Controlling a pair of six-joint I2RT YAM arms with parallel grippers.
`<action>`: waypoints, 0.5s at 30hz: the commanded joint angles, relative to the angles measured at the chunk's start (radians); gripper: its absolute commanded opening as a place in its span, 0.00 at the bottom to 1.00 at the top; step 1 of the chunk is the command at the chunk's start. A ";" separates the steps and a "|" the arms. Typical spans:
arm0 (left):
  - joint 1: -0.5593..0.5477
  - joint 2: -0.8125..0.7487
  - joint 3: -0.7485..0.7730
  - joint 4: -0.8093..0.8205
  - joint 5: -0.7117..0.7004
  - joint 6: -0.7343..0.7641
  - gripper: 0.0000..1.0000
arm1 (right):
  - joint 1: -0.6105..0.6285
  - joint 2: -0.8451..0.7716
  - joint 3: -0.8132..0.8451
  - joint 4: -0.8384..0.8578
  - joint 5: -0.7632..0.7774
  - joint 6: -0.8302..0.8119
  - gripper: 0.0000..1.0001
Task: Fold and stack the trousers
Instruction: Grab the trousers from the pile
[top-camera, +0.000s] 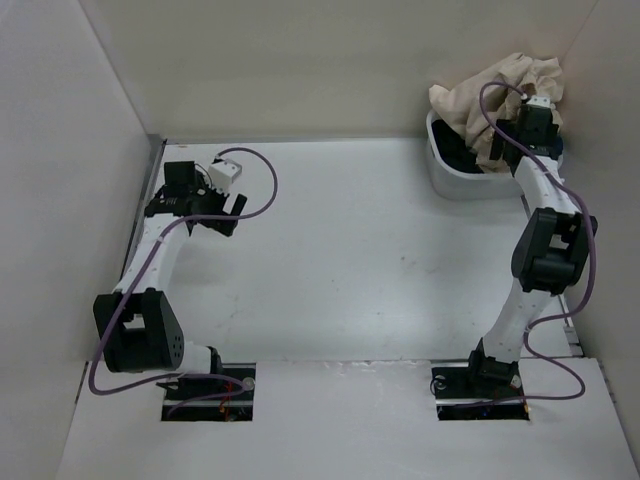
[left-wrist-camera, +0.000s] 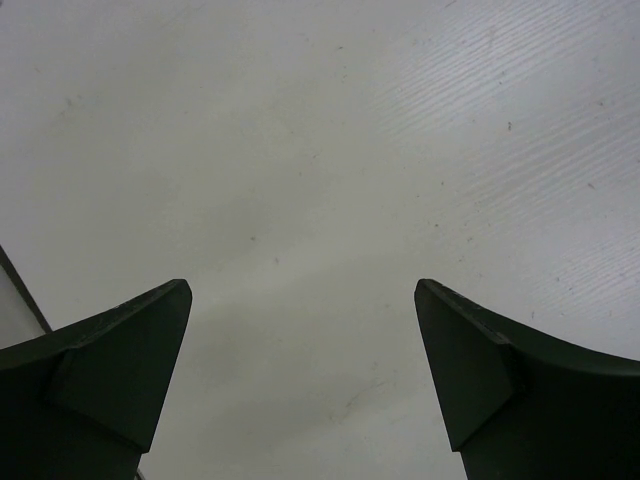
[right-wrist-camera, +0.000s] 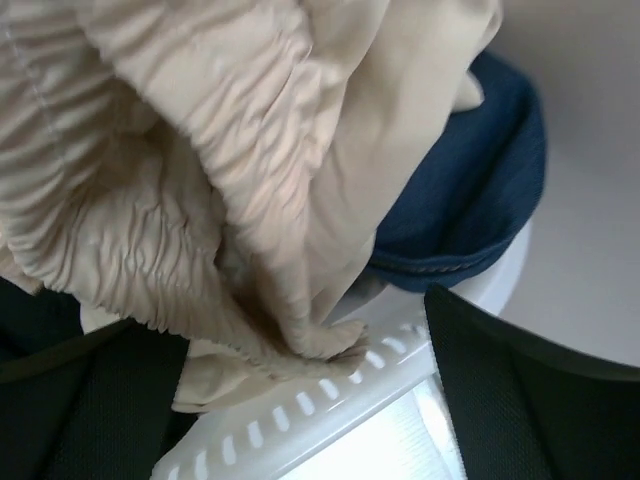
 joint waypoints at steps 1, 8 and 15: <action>0.020 -0.008 0.046 -0.001 0.000 0.009 1.00 | -0.017 0.007 0.065 0.046 -0.024 -0.004 0.89; 0.054 -0.039 0.022 0.002 -0.019 0.014 1.00 | -0.019 -0.038 0.085 0.025 -0.103 0.040 0.00; 0.094 -0.128 -0.036 0.037 -0.009 0.006 1.00 | 0.119 -0.284 0.212 0.039 -0.141 0.079 0.00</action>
